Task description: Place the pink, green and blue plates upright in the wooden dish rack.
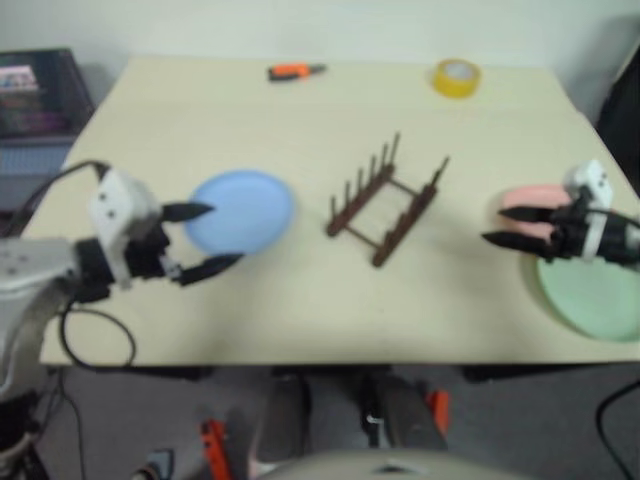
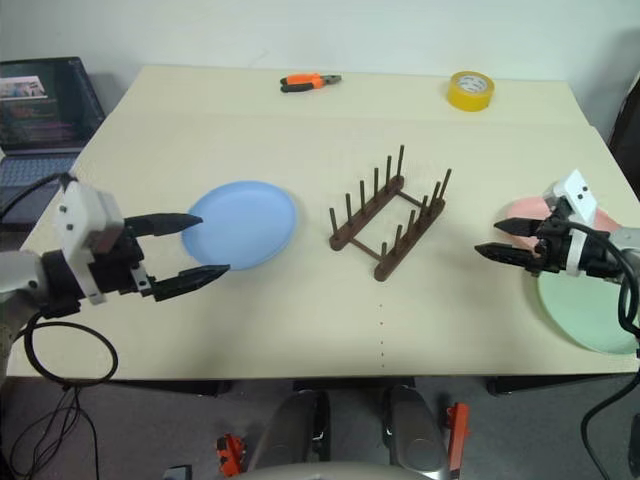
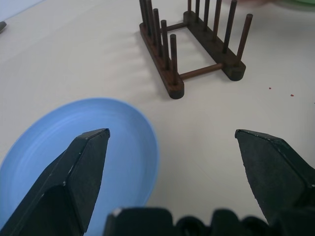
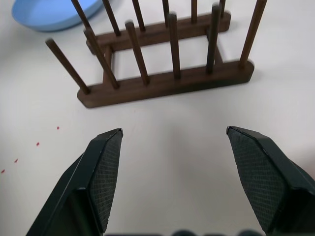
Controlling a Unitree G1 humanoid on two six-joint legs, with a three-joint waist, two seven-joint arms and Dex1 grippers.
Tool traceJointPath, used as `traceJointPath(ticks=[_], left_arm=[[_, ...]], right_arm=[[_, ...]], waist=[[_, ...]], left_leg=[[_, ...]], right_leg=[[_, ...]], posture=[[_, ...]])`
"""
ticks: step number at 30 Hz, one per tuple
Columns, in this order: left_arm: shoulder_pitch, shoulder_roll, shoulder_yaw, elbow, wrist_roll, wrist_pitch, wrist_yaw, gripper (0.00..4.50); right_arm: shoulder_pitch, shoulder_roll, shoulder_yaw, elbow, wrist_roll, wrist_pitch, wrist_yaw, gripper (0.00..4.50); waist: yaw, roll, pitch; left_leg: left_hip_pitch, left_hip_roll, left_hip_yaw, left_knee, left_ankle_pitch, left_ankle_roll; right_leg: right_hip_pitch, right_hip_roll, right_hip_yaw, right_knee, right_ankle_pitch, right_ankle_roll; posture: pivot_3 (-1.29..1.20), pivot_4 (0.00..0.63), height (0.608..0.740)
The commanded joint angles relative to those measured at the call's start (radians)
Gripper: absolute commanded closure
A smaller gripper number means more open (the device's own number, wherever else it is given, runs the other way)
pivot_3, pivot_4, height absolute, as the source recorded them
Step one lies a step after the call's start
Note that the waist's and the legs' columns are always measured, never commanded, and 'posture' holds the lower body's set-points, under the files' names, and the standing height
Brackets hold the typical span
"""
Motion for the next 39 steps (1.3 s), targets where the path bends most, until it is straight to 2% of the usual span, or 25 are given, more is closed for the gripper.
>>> traceJointPath(ticks=[1, 5, 8, 10, 12, 16, 20, 27, 33, 36, 39], left_arm=[[0.0, 0.012, 0.024, -0.025, 0.008, -0.004, 0.021, 0.0], [0.052, 0.013, 0.087, -0.08, -0.012, 0.029, 0.044, 0.0], [0.034, 0.003, 0.098, -0.111, -0.058, 0.066, 0.073, 0.0], [-0.007, -0.034, 0.024, -0.153, -0.088, 0.08, 0.106, 0.0], [-0.058, -0.124, -0.118, -0.179, -0.061, 0.064, 0.164, 0.0], [-0.145, -0.337, -0.488, -0.074, 0.219, -0.018, 0.34, 0.0], [-0.194, -0.484, -0.69, 0.051, 0.386, -0.057, 0.434, 0.0], [-0.287, -0.698, -0.864, 0.312, 0.562, -0.156, 0.506, 0.0], [-0.396, -0.869, -0.905, 0.514, 0.676, -0.14, 0.614, 0.0], [-0.421, -0.914, -0.903, 0.574, 0.702, -0.147, 0.631, 0.58], [-0.433, -0.932, -0.884, 0.608, 0.714, -0.161, 0.641, 1.65]], right_arm=[[-0.026, 0.01, -0.004, -0.001, 0.01, -0.021, 0.0, 0.81], [-0.056, 0.041, 0.022, 0.039, -0.009, -0.051, 0.0, 0.81], [-0.076, 0.052, 0.038, 0.062, -0.014, -0.065, 0.007, 0.81], [-0.089, 0.044, 0.047, 0.067, -0.019, -0.067, 0.019, 0.81], [-0.084, 0.031, 0.042, 0.072, -0.023, -0.075, 0.025, 0.81], [-0.025, -0.008, 0.003, 0.012, -0.015, -0.043, 0.007, 0.81], [0.024, -0.051, -0.063, -0.09, 0.031, 0.015, -0.009, 0.81], [0.171, -0.055, -0.187, -0.255, 0.093, 0.097, -0.07, 0.81], [0.252, -0.031, -0.245, -0.374, 0.147, 0.158, -0.141, 0.81], [0.279, -0.03, -0.266, -0.412, 0.164, 0.177, -0.167, 0.79], [0.298, -0.031, -0.292, -0.43, 0.18, 0.187, -0.189, 0.79]], waist=[[0.001, 0.0, 0.0], [-0.001, 0.0, 0.0], [0.0, 0.0, 0.0], [0.003, 0.0, 0.0], [0.012, 0.001, 0.0], [0.028, 0.001, 0.0], [0.026, -0.001, 0.0], [0.025, 0.0, 0.0], [0.025, 0.0, -0.001], [0.025, 0.0, -0.001], [0.025, 0.0, -0.001]], left_leg=[[0.0, 0.0, 0.0, 0.0, 0.0, 0.0], [0.0, 0.0, 0.0, -0.001, 0.0, 0.0], [-0.001, 0.0, 0.0, 0.0, 0.0, 0.0], [0.0, 0.0, 0.0, 0.0, 0.0, 0.0], [0.0, -0.001, -0.002, 0.001, 0.0, 0.0], [0.0, -0.004, -0.001, 0.004, 0.0, 0.0], [-0.001, -0.004, 0.0, 0.005, 0.0, 0.001], [0.0, -0.002, -0.003, 0.004, 0.0, 0.001], [0.0, -0.005, -0.002, 0.006, 0.0, 0.001], [0.0, -0.006, -0.002, 0.006, 0.001, 0.002], [0.0, -0.006, -0.001, 0.006, 0.001, 0.002]], right_leg=[[0.0, 0.0, 0.0, 0.0, 0.0, 0.0], [0.0, 0.0, 0.0, -0.001, 0.0, 0.0], [0.0, 0.0, 0.0, 0.0, 0.0, 0.0], [0.0, 0.0, 0.0, 0.0, 0.0, 0.0], [0.002, 0.0, 0.0, 0.0, 0.0, 0.0], [0.005, 0.0, 0.001, -0.002, 0.003, 0.005], [0.005, 0.0, 0.003, -0.002, 0.003, 0.007], [0.005, 0.0, 0.0, 0.0, 0.003, 0.007], [0.006, 0.0, 0.001, -0.001, 0.003, 0.008], [0.006, 0.0, 0.001, -0.002, 0.004, 0.009], [0.006, 0.0, 0.0, -0.002, 0.004, 0.009]], posture=[[0.0, 0.15, 0.74], [0.0, 0.15, 0.74], [0.0, 0.15, 0.74], [0.0, 0.15, 0.74], [0.0, 0.15, 0.74], [0.0, 0.15, 0.74], [0.0, 0.15, 0.74], [0.0, 0.15, 0.74], [0.0, 0.15, 0.74], [0.0, 0.15, 0.74], [0.0, 0.15, 0.74]])
